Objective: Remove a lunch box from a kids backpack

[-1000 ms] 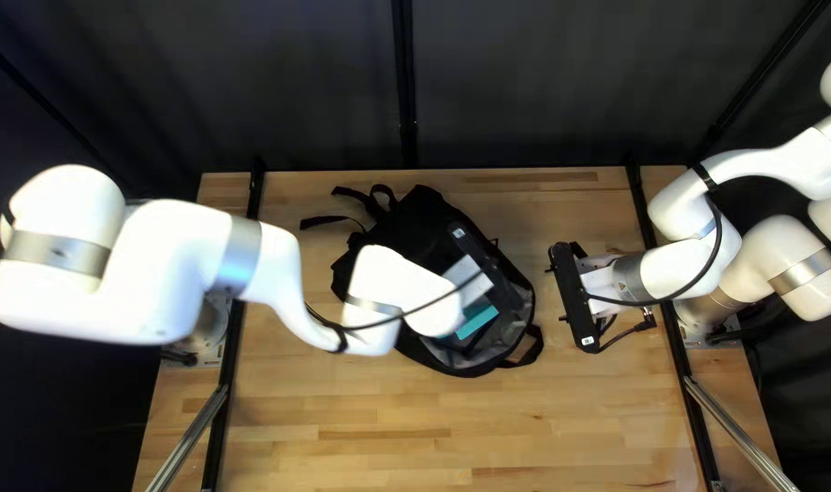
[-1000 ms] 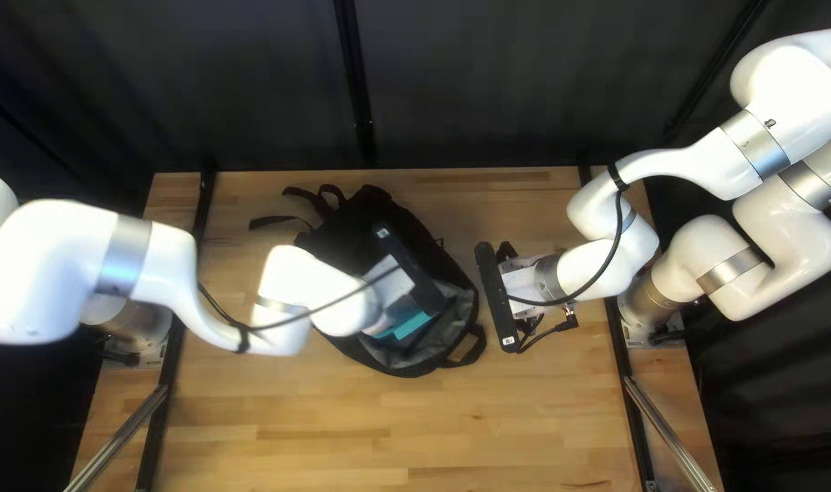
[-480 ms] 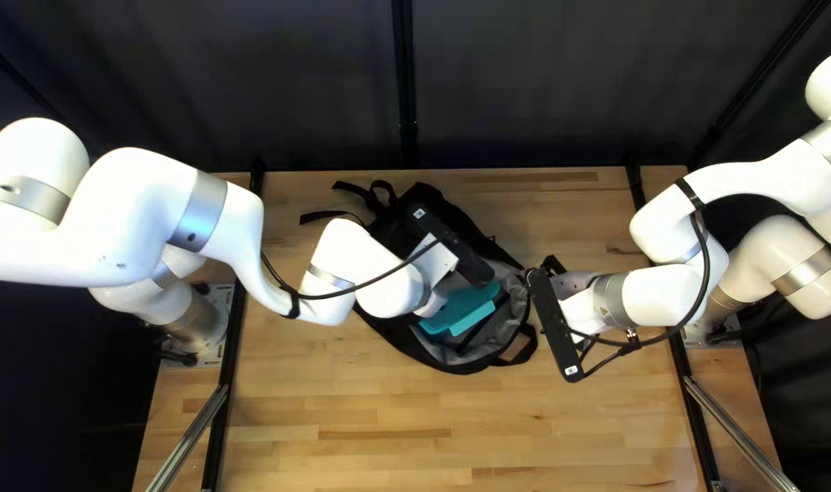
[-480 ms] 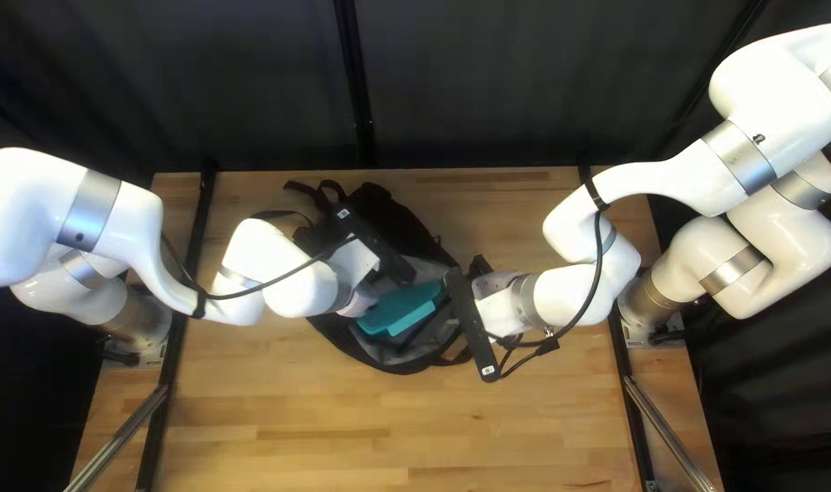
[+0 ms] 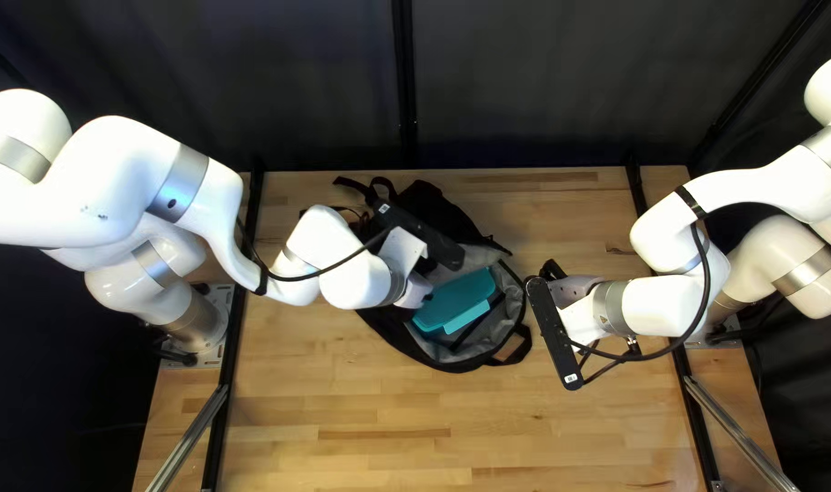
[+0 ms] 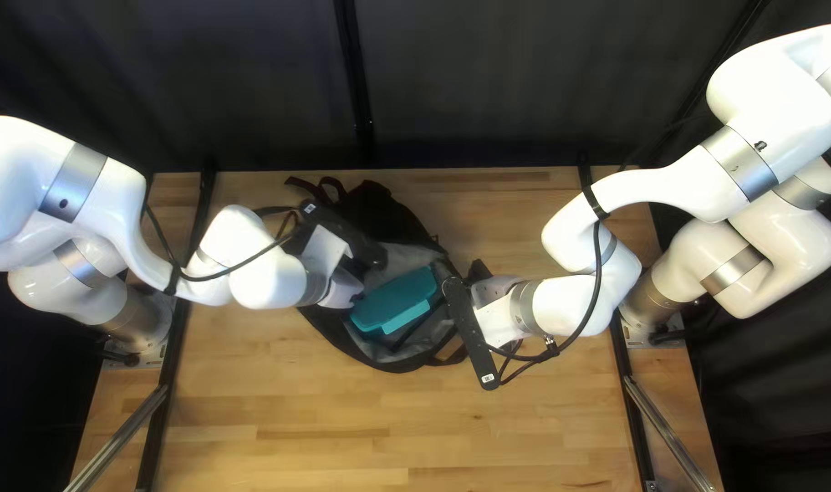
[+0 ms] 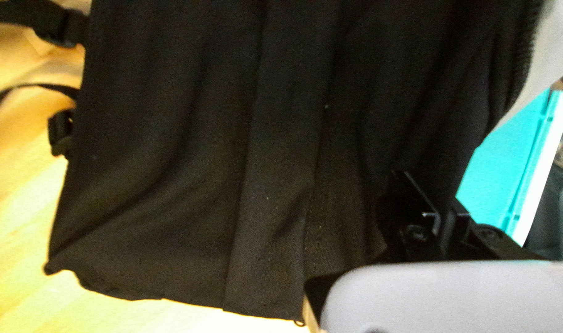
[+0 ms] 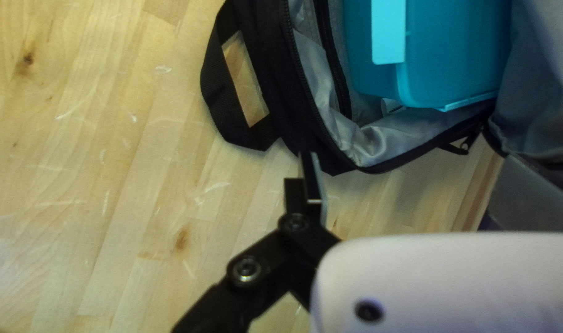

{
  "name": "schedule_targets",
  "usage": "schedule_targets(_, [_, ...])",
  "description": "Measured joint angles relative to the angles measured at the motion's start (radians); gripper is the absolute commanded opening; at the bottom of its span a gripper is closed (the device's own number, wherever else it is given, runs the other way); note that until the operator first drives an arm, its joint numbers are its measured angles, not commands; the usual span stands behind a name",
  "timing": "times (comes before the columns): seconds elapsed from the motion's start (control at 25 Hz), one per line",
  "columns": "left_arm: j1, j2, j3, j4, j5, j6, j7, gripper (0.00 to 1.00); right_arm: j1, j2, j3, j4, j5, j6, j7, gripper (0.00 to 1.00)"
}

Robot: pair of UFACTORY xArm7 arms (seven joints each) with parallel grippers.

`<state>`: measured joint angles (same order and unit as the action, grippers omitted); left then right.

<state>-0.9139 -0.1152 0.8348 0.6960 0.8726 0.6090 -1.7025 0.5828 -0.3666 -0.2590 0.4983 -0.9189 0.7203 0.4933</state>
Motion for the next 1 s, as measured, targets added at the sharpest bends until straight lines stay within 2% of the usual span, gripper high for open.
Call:
schedule_targets(0.4, [0.039,-0.021,0.0,-0.038,0.108,-0.055,-0.183,0.0,0.021,0.047,0.037,0.049,-0.015,0.042,-0.006,1.0])
schedule_targets(0.68, [0.073,-0.044,0.006,-0.07,0.183,-0.105,-0.284,0.0,0.009,0.073,0.037,0.079,-0.02,0.076,0.012,1.0])
schedule_targets(0.84, [0.076,-0.035,0.019,-0.072,0.181,-0.149,-0.267,0.0,0.009,0.073,0.037,0.08,-0.019,0.077,0.013,1.0])
schedule_targets(1.0, [0.055,-0.021,0.035,-0.058,0.116,-0.171,-0.158,0.0,0.009,0.073,0.037,0.08,-0.019,0.077,0.013,1.0])
